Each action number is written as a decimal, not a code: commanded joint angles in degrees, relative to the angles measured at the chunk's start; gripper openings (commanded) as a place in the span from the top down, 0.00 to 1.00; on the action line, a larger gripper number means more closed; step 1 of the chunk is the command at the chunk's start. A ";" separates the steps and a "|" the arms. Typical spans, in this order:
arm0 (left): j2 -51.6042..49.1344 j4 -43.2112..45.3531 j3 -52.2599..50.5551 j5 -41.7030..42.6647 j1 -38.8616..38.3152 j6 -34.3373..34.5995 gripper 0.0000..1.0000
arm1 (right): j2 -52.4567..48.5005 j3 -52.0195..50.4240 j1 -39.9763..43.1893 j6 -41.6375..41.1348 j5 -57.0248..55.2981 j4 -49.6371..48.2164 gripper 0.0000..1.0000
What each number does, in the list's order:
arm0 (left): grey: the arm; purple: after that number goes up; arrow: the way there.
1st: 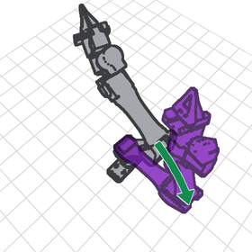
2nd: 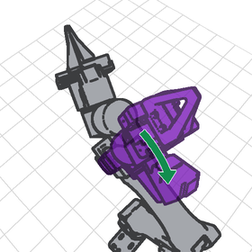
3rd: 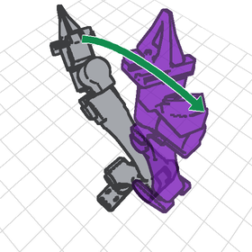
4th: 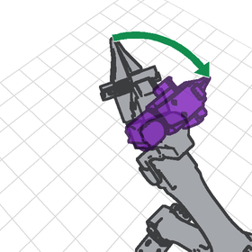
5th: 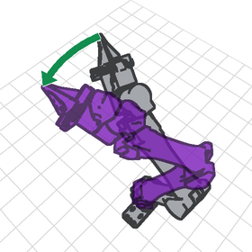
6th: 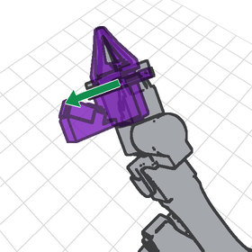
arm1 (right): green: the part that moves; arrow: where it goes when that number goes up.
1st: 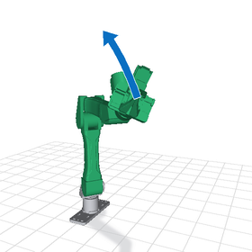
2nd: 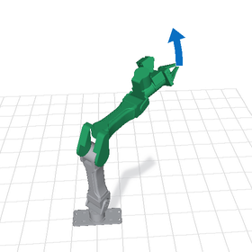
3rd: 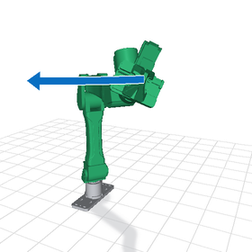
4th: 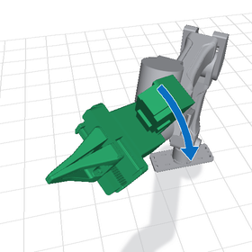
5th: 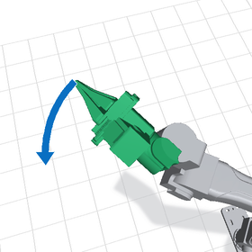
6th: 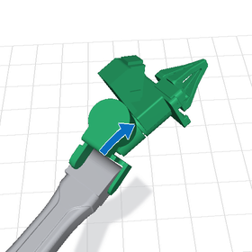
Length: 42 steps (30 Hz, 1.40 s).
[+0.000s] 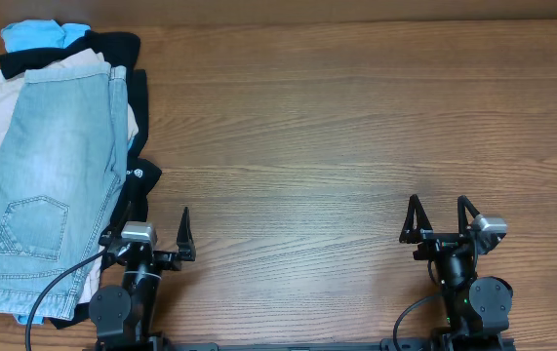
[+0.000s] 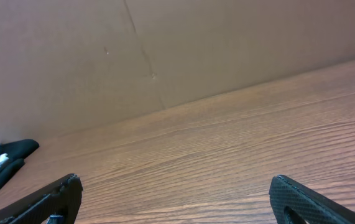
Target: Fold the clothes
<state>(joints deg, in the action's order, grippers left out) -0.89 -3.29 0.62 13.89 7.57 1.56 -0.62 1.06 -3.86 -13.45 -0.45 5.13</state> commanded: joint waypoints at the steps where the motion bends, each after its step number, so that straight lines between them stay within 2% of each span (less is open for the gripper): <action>1: 0.63 0.15 -0.33 -0.79 -0.26 0.57 0.00 | 0.46 -0.61 -0.26 0.00 -0.35 -0.44 0.00; 29: 0.63 0.15 -0.33 -0.79 -0.26 0.57 0.00 | 0.46 -0.61 -0.26 0.00 -0.35 -0.44 0.00; 35: 0.63 0.15 -0.33 -0.81 -0.26 0.57 0.00 | 0.46 -0.57 -0.13 0.20 -13.94 -1.64 0.00; 42: 0.63 0.15 -0.33 -0.79 -0.26 0.57 0.00 | -1.44 -0.57 -0.15 -1.11 -14.95 -1.64 0.00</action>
<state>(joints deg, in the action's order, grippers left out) -0.89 -3.29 0.62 13.89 7.57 1.56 -0.75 1.06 -3.84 -13.50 -12.91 3.92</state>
